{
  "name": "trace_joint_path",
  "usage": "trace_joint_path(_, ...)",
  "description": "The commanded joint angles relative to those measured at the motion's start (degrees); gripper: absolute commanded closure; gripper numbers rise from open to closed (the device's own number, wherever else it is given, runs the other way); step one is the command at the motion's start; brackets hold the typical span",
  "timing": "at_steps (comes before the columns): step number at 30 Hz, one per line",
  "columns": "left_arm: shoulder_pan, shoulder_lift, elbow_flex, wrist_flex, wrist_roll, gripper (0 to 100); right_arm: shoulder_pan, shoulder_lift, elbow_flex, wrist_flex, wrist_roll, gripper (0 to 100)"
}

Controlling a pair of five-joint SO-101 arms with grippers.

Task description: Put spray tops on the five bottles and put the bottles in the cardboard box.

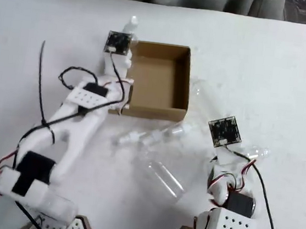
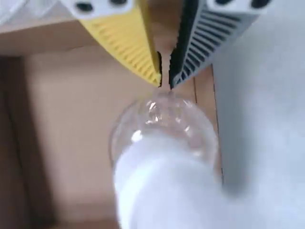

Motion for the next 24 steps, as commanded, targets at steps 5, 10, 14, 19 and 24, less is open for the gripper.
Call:
trace_joint_path(5,0.75,4.0,-5.36,-3.87,1.05,98,0.48,-0.04,1.14,0.04,0.7,98.1)
trace_joint_path(10,0.84,4.35,-4.92,-7.3,1.14,98,0.48,-0.04,1.14,0.04,0.7,98.1)
trace_joint_path(14,0.84,4.44,-4.84,-8.35,1.23,98,0.48,-0.04,1.14,0.04,0.79,98.1)
trace_joint_path(19,0.84,4.53,-4.84,-8.62,1.23,98,0.48,-0.04,1.14,0.04,0.79,98.1)
trace_joint_path(24,0.84,4.62,-4.84,-8.79,1.23,98,0.48,-0.04,1.14,0.13,0.79,98.1)
